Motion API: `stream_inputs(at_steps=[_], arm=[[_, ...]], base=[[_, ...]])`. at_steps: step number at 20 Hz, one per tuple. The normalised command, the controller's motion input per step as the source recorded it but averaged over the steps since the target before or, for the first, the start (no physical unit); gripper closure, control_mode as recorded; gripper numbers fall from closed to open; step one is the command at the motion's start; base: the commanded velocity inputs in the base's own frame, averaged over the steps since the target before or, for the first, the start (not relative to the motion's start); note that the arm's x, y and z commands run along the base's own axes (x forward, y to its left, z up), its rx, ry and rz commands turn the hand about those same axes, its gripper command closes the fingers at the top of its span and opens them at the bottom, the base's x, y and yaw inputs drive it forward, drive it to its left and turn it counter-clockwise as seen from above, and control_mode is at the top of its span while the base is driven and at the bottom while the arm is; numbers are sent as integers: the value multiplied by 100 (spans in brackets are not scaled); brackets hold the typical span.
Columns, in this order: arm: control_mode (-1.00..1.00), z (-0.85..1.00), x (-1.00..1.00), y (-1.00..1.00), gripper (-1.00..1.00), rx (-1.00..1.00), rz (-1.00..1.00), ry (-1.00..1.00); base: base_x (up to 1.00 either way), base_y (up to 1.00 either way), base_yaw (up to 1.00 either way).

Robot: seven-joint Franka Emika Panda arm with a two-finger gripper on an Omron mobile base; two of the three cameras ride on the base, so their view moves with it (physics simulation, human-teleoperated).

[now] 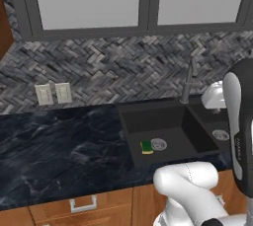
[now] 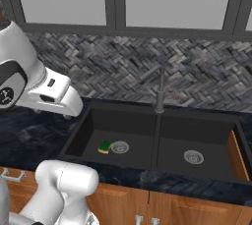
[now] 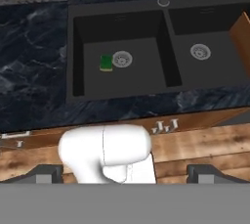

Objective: Pick up the bar soap and sponge from the sink, and place them back in the cabinet, and close the cabinet doors.

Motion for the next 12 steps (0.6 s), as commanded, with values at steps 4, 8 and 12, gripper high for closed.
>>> stream_inputs(at_steps=[4,8,12], arm=[[-100,-30,48,0,-100,0,0,0],[-100,-31,49,0,-100,0,0,0],[-100,-32,37,0,-100,0,0,0]], base=[[0,0,0],[0,0,0],[0,0,0]])
